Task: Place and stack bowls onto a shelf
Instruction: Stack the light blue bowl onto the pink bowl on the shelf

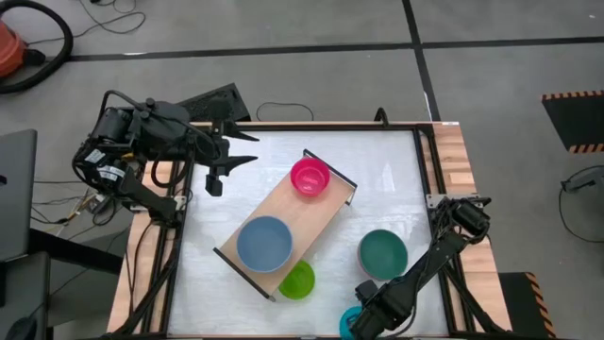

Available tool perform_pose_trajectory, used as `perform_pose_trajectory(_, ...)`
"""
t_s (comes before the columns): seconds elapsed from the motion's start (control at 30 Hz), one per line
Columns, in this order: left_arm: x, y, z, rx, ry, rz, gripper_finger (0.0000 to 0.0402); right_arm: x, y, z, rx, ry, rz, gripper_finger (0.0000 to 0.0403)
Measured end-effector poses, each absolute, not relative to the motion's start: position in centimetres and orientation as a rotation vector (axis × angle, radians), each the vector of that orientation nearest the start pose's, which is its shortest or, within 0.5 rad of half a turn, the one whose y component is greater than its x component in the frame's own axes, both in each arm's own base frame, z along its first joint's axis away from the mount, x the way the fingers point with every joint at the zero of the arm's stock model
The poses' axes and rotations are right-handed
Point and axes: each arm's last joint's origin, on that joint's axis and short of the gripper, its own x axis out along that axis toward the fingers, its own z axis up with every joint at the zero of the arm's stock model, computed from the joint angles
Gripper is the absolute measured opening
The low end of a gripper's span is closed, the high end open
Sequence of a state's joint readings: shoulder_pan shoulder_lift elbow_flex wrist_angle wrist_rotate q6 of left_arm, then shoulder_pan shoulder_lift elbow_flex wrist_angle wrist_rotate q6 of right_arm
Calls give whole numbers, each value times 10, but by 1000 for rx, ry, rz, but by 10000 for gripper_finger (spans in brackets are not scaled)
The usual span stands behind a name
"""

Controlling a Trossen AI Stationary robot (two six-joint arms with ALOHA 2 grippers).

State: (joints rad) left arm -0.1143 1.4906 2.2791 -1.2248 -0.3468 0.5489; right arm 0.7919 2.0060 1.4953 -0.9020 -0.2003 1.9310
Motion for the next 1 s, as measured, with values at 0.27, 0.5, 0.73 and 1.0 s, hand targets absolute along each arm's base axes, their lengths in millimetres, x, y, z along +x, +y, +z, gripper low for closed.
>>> perform_pose_trajectory(0.27, 214, -18, 540, 722, 476, -56, 153, 261, 238, 264, 894, 1553, -668, 23)
perform_pose_trajectory(0.5, 214, -19, 540, 721, 470, -76, 153, 218, 152, 364, 933, 1200, -816, 23)
perform_pose_trajectory(0.73, 243, -22, 518, 899, 549, -159, 153, 194, 74, 408, 969, 853, -828, 23)
perform_pose_trajectory(1.0, 314, -30, 484, 1163, 581, -227, 153, 214, 19, 407, 821, 889, -838, 23)
